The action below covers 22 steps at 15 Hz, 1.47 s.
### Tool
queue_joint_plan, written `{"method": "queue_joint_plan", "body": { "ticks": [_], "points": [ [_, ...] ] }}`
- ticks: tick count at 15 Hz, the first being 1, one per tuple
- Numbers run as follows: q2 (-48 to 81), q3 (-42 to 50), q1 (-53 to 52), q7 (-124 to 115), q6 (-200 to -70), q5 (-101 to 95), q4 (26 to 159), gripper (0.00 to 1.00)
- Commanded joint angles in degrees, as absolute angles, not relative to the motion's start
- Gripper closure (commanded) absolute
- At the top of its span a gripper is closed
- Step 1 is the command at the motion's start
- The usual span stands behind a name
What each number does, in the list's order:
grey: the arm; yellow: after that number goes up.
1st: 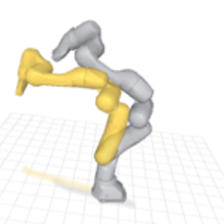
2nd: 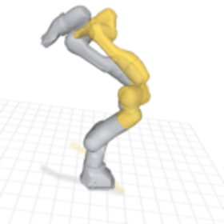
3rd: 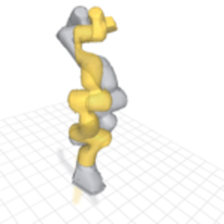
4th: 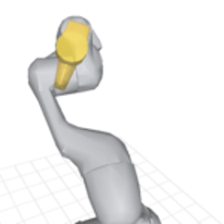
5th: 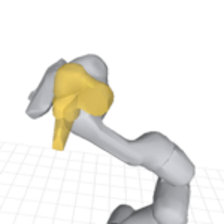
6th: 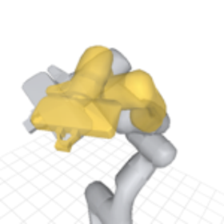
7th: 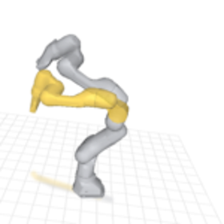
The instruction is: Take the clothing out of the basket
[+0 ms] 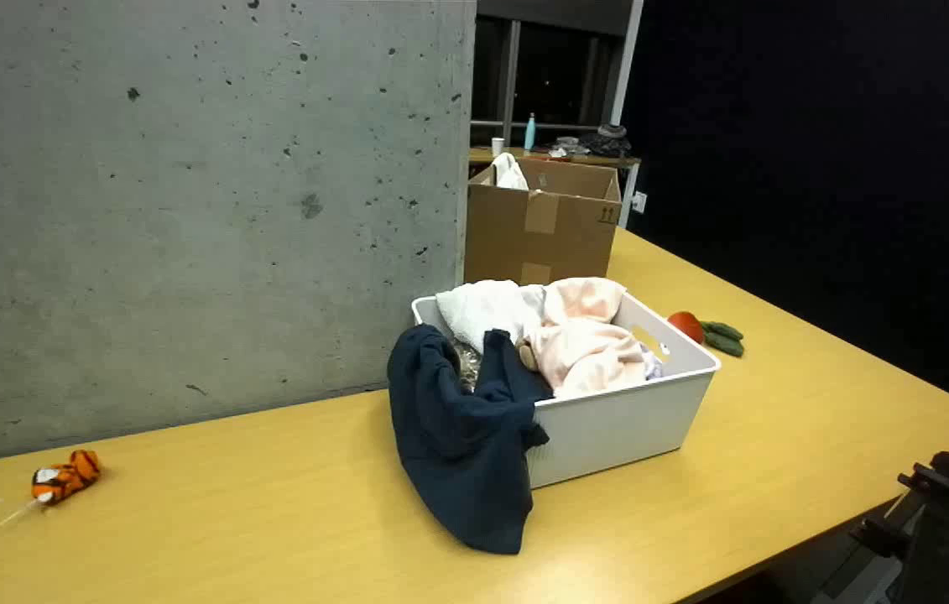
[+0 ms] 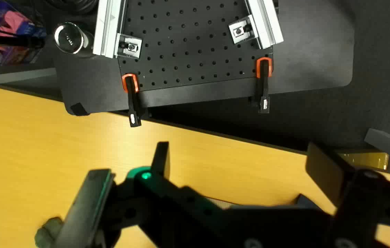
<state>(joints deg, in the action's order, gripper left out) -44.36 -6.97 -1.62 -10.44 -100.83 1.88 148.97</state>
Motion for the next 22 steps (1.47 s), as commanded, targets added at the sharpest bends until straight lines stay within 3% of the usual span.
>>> {"method": "queue_joint_plan", "body": {
  "ticks": [1,6,15,22],
  "points": [
    [-44.3,-6.9,-1.7,-10.5,-100.8,1.8,148.9,0.00],
    [-41.8,-6.4,-0.9,-9.4,-102.1,0.2,147.6,0.00],
    [-13.0,-2.8,4.5,-6.8,-130.1,-11.2,131.6,0.00],
    [13.1,-1.9,2.4,1.2,-137.2,-8.9,110.5,0.00]
  ]
}}
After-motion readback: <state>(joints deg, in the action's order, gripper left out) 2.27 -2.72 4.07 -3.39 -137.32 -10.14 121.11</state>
